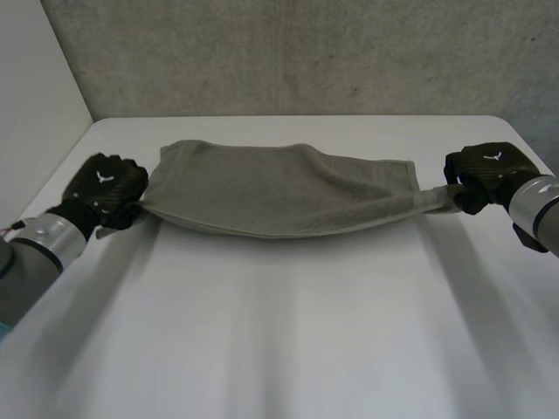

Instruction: Fold the towel.

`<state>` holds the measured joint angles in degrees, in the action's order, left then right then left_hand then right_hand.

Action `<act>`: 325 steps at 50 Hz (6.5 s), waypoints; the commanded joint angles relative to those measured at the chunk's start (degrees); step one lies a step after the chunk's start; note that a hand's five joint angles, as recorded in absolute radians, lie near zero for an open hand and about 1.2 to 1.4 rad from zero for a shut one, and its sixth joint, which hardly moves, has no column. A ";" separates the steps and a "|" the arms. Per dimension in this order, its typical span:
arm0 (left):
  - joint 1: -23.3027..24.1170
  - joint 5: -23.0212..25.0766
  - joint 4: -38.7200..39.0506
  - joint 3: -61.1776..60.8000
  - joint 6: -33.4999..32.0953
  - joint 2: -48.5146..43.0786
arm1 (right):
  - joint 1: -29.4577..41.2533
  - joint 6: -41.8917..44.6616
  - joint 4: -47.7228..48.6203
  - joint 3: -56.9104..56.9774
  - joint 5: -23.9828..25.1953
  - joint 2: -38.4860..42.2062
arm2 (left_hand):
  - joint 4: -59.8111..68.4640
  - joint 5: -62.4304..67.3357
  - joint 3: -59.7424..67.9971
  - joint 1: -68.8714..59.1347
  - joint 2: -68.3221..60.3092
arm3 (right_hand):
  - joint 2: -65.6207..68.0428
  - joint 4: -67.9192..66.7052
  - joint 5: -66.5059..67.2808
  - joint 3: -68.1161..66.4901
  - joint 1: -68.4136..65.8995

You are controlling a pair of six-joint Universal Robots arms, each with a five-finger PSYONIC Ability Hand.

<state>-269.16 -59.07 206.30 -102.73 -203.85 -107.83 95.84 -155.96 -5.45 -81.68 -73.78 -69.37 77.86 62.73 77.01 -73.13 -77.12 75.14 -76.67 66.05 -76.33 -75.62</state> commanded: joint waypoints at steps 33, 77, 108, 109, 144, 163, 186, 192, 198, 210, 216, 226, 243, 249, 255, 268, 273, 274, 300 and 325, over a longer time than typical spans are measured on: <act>-7.26 11.61 -13.20 -9.51 -0.05 24.07 | -9.00 23.77 -20.23 -4.28 9.70 -12.75 | 2.14 7.27 2.99 -6.87 -2.88 | 4.86 -3.33 3.95 -3.67 -4.38; 6.89 -1.04 -9.60 55.60 -0.23 -43.60 | 7.52 12.35 -7.22 48.19 -12.61 41.41 | 2.14 7.27 2.99 -6.87 -2.88 | 4.86 -3.33 3.95 -3.67 -4.38; 7.86 -1.92 -9.16 66.34 0.03 -50.90 | 7.35 12.00 -3.78 49.16 -17.89 44.06 | -24.75 -19.62 -23.90 20.02 24.01 | -47.45 48.98 -48.36 48.65 47.93; 7.94 -1.84 -9.16 66.34 0.03 -50.90 | 7.35 11.99 -3.78 49.16 -17.89 44.06 | -37.41 -32.28 -36.56 32.68 36.67 | -47.73 49.26 -48.64 48.92 48.20; 7.86 -7.99 -9.86 28.72 0.12 -18.03 | 3.57 4.24 -2.29 13.60 -12.36 11.28 | -63.95 -58.81 -63.10 59.21 63.21 | -65.14 66.67 -66.05 66.33 65.62; 8.74 -19.59 -12.33 19.32 1.09 -18.64 | 4.01 6.81 13.95 -7.51 -11.66 7.93 | -62.94 -57.80 -62.09 58.20 62.20 | -61.37 62.90 -62.28 62.57 61.85; 7.68 -19.33 -3.19 15.63 0.91 -18.91 | 0.93 9.71 24.52 -7.35 -6.56 15.75 | -62.94 -57.80 -62.09 58.21 62.20 | -46.05 47.58 -46.96 47.24 46.52; 7.59 -19.33 -2.04 15.63 0.91 -19.08 | 0.84 9.62 24.00 -4.37 -6.64 19.09 | -62.94 -57.80 -62.09 58.21 62.20 | -35.50 37.03 -36.41 36.69 35.97; 7.59 -19.24 -1.78 15.63 0.91 -19.08 | 0.76 9.53 23.64 -2.87 -6.64 20.59 | -62.94 -57.80 -62.09 58.21 62.20 | 1.62 -0.09 0.71 -0.43 -1.15; 7.42 -18.97 -1.07 16.15 0.91 -19.78 | -3.55 9.80 23.55 -2.25 -7.08 16.72 | -63.44 -58.31 -62.59 58.71 62.70 | 4.86 -3.33 3.95 -3.67 -4.38; 7.42 -18.97 -0.64 16.68 0.65 -21.10 | -8.55 9.80 23.38 -2.87 -6.82 15.40 | -63.28 -58.14 -62.43 58.54 62.54 | 4.86 -3.33 3.95 -3.67 -4.38; 7.50 -18.97 1.47 16.51 0.21 -22.07 | -8.56 11.29 21.97 -2.87 -6.82 15.84 | -63.28 -58.14 -62.42 58.54 62.53 | 4.86 -3.33 3.95 -3.67 -4.38; 7.68 -19.24 1.56 15.02 1.00 -19.00 | -17.17 14.28 21.88 1.26 -6.64 15.23 | -64.12 -58.98 -63.26 59.38 63.37 | 4.86 -3.33 3.95 -3.67 -4.38; 8.38 -19.15 1.65 13.79 2.92 -16.28 | -17.09 17.62 20.31 3.46 -7.17 13.21 | -64.62 -59.49 -63.77 59.89 63.88 | 4.86 -3.33 3.95 -3.67 -4.38; 9.17 -18.89 1.65 12.64 11.52 -13.03 | -4.21 16.74 18.11 6.26 -8.31 9.87 | -66.30 -61.17 -65.45 61.57 65.56 | 4.86 -3.33 3.95 -3.67 -4.38; 9.35 -18.53 6.82 8.78 21.92 -8.54 | 32.01 16.74 18.02 22.07 -17.63 20.47 | -66.64 -61.51 -65.79 61.91 65.90 | 4.86 -3.33 3.95 -3.67 -4.38; 9.44 -18.53 8.68 7.81 21.83 -8.18 | 40.55 17.09 17.32 28.93 -17.72 29.17 | -66.64 -61.51 -65.79 61.91 65.90 | 4.86 -3.33 3.95 -3.67 -4.38; 9.35 -18.53 8.77 7.63 21.83 -8.18 | 42.40 17.35 16.70 30.86 -17.72 31.64 | -66.64 -61.51 -65.79 61.91 65.90 | 4.86 -3.33 3.95 -3.67 -4.38; 10.31 -18.53 8.86 7.54 21.22 -9.77 | 22.82 -1.45 -1.49 22.53 -14.03 18.57 | -66.64 -61.51 -65.79 61.91 65.90 | -65.14 66.67 -66.05 66.33 65.62; 12.25 -18.53 10.79 5.87 21.13 -9.77 | 11.57 -8.93 21.27 -9.11 -3.83 13.38 | -66.64 -61.51 -65.79 61.91 65.90 | -21.24 22.77 -22.15 22.43 21.71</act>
<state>-256.94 -77.61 216.17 -96.40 -182.73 -117.66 107.03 -163.64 15.29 -91.30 -77.93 -56.85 15.31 3.92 15.12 -15.57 -14.86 41.73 -41.38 31.48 -41.40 -41.82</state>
